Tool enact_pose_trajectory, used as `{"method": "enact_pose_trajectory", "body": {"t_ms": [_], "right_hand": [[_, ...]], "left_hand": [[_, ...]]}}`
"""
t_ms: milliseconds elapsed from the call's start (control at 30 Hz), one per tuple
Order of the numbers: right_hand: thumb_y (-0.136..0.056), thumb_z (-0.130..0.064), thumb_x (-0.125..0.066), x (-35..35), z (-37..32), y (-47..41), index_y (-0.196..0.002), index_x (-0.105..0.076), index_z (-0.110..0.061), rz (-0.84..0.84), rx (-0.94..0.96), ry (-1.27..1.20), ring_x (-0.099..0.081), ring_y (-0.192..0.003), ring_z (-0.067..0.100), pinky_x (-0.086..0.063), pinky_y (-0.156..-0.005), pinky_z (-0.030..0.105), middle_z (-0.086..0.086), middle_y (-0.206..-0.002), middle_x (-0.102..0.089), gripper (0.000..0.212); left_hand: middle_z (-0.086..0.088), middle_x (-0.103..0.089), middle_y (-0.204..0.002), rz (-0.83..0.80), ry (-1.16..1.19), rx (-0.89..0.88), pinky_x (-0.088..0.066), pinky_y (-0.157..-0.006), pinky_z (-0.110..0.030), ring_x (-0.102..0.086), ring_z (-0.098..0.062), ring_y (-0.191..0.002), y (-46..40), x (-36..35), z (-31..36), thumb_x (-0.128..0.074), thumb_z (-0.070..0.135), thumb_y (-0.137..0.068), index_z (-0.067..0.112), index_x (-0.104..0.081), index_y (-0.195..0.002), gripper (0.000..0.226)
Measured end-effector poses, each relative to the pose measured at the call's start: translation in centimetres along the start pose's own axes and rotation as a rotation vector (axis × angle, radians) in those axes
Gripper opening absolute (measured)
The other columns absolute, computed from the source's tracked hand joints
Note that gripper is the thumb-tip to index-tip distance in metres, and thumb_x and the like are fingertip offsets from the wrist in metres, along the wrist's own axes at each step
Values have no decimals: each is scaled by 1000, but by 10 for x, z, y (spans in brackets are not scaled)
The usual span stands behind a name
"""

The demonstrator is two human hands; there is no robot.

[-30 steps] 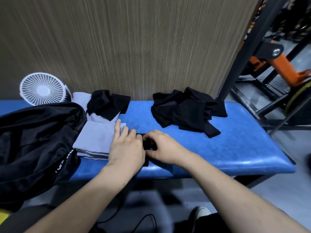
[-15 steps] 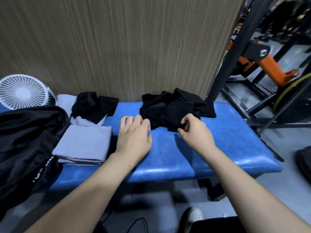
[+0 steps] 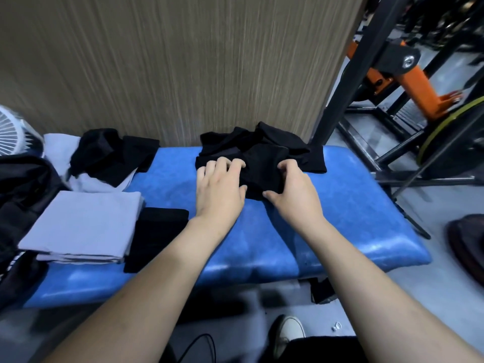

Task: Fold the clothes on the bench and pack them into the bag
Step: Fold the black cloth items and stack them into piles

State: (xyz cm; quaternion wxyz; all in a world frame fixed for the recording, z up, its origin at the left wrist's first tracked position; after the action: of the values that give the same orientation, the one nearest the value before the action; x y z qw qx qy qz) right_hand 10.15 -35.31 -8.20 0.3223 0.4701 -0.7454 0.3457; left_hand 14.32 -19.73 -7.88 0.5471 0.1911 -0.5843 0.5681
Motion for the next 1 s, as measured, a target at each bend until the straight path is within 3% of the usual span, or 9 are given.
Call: {"method": "enact_pose_trajectory", "body": {"t_ms": [167, 333, 533, 633, 733, 867, 1000], "right_hand": [[-85, -12, -71, 9, -10, 3, -125, -47, -18, 52, 82, -54, -54, -112, 24, -47, -94, 43, 0, -119, -60, 47], [-83, -6, -67, 16, -16, 10, -123, -47, -20, 40, 159, -80, -55, -108, 22, -48, -91, 42, -3, -115, -61, 47], [-73, 8, -58, 31, -19, 17, -120, -45, -25, -4, 202, -14, -53, -89, 23, -46, -75, 38, -10, -94, -51, 59], [-73, 3, -58, 48, -14, 20, -111, -54, -21, 96, 165, 35, -55, -93, 26, -47, -79, 40, -2, -101, -56, 44], [-79, -6, -58, 67, -2, 22, -89, -61, -21, 240, 61, 2, -53, -93, 24, -47, -76, 39, 0, -96, -51, 18], [-81, -11, -55, 80, 9, 29, -87, -60, -25, 219, -57, -63, -56, -87, 21, -51, -80, 43, -2, -95, -58, 16], [-83, -12, -52, 82, 9, 37, -95, -58, -24, 172, -93, -30, -61, -88, 29, -53, -78, 44, 0, -91, -70, 18]], "left_hand": [[4, -54, -103, 4, 61, -3, -29, -96, -32, -50, -21, -99, 0, 4, 1, -71, 30, -83, 27, -56, -115, 36], [3, -53, -98, -18, 174, -23, -37, -92, -34, -54, -20, -92, 8, 10, 8, -63, 18, -88, 22, -55, -109, 23], [-3, -41, -108, -20, 341, -50, -45, -65, -37, -50, -21, -75, 16, 35, 12, -48, 8, -95, 12, -49, -115, 20], [0, -38, -108, -25, 399, -91, -46, -67, -40, -51, -21, -75, 19, 49, 9, -47, 10, -97, 13, -51, -119, 23], [6, -36, -108, -35, 434, -149, -46, -70, -32, -51, -13, -79, 23, 60, 1, -52, 16, -99, 15, -55, -118, 19], [11, -47, -108, -89, 455, -221, -44, -81, -25, -52, -8, -91, 28, 67, -7, -60, 8, -93, 15, -60, -104, 13], [17, -49, -80, -91, 442, -158, -40, -74, -22, -45, -5, -82, 36, 75, -14, -58, 12, -92, 21, -62, -99, 12]]}}
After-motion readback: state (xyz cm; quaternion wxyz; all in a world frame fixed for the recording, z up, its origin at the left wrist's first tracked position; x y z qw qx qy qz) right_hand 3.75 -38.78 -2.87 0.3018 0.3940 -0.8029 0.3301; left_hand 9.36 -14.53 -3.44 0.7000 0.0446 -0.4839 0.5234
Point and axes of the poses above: each hand's wrist, its own y-axis away from the middle knuckle, its own x-axis out of the back of the hand, z = x × y, the point moved 5 cm from there along -y, towards the middle knuckle
